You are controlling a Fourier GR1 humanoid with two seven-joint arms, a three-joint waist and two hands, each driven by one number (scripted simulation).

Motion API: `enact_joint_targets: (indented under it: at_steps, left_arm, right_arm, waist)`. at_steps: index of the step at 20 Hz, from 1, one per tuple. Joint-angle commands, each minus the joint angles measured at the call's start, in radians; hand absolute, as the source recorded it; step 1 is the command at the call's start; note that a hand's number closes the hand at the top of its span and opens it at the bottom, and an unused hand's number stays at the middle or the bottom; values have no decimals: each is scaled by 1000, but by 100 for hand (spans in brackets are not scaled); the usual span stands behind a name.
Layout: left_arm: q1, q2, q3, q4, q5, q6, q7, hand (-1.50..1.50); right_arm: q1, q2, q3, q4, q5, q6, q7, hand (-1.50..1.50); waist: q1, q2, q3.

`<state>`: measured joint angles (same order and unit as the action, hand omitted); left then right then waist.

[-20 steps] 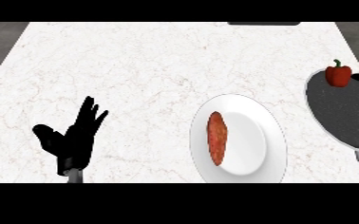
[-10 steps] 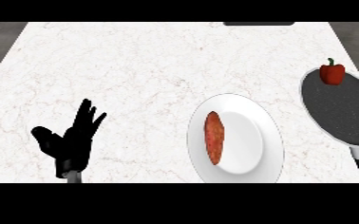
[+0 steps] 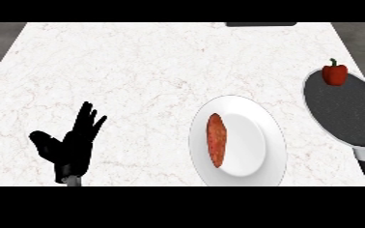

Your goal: Pick the bell pepper from the plate and place it in the pan

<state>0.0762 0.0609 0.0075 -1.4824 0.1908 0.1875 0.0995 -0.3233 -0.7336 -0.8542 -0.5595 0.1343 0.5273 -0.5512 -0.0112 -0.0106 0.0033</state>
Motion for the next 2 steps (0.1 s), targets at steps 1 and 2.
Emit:
enact_joint_targets:
  at_steps: [1,2]
  left_arm:
    - [-26,-20,-5,62,-21,32,24,0]
    - [-9,-13,2,79,-7,3,2,0]
  right_arm:
    - [119,71,-1,-167,-66,39,36,-150]
    - [144,109,5,-198,-67,11,37,-150]
  waist:
    - [-8,6,-6]
    - [-5,6,-6]
